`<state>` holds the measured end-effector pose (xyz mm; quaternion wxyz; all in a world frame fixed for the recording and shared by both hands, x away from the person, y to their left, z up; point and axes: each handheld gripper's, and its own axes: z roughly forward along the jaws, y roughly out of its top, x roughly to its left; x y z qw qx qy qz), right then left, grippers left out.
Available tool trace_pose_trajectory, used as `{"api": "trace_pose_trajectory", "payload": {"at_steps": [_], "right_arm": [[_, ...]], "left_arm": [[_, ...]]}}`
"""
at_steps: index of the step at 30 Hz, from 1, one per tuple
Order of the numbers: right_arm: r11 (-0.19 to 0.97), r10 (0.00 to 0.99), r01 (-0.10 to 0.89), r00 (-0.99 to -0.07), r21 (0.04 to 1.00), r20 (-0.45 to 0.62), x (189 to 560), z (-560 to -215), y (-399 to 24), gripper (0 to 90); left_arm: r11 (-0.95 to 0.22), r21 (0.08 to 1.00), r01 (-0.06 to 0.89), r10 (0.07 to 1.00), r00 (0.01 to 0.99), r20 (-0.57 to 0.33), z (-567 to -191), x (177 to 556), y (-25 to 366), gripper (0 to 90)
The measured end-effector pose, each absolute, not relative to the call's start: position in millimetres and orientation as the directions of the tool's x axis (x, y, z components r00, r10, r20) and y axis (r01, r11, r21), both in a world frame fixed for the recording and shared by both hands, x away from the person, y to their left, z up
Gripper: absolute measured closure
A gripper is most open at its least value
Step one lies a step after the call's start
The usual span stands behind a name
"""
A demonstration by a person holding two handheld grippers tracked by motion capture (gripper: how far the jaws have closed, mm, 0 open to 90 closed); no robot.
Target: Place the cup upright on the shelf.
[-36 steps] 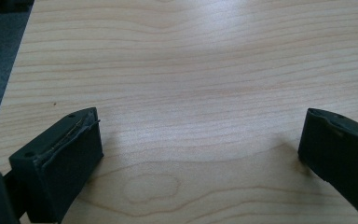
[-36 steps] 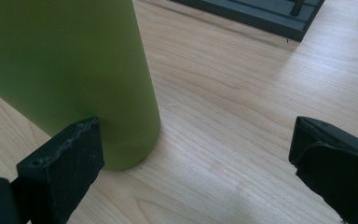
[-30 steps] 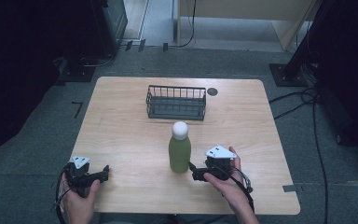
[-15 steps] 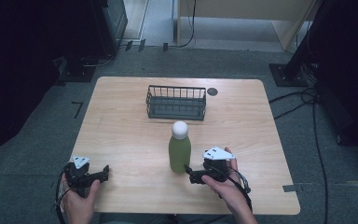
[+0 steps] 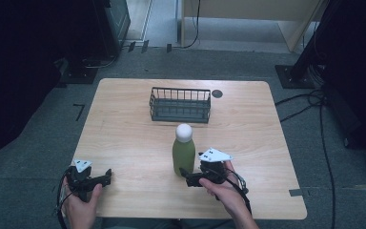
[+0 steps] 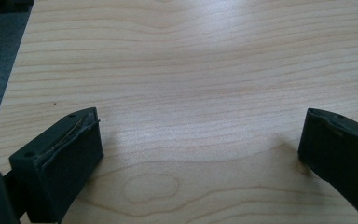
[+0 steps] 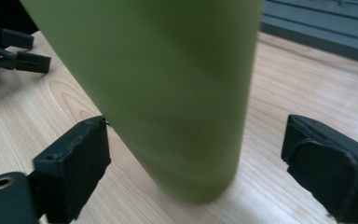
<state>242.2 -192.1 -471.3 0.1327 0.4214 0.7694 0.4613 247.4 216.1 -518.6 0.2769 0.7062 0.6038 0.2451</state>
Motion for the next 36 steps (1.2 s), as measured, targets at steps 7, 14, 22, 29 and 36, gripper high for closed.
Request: {"api": "trace_pose_trajectory", "payload": {"at_steps": [7, 14, 22, 29, 36], "right_arm": [[0.206, 0.755, 0.487, -0.631, 0.848, 0.179, 242, -468, -183, 19.3], [0.204, 0.759, 0.478, -0.629, 0.854, 0.171, 244, -468, -180, 18.6], [0.197, 0.771, 0.466, -0.618, 0.863, 0.158, 247, -469, -173, 16.1], [0.18, 0.781, 0.458, -0.604, 0.871, 0.157, 251, -469, -166, 15.4], [0.171, 0.785, 0.429, -0.604, 0.887, 0.14, 253, -471, -162, 16.0]], "left_arm": [[-0.118, 0.687, 0.717, 0.988, 0.151, 0.012, -519, 247, 216, 0.0], [-0.123, 0.686, 0.717, 0.987, 0.157, 0.013, -519, 247, 216, 0.0], [-0.122, 0.686, 0.717, 0.988, 0.156, 0.013, -519, 247, 216, 0.0], [-0.124, 0.685, 0.718, 0.987, 0.158, 0.014, -519, 247, 216, 0.0], [-0.127, 0.685, 0.717, 0.987, 0.162, 0.013, -519, 247, 216, 0.0]]}}
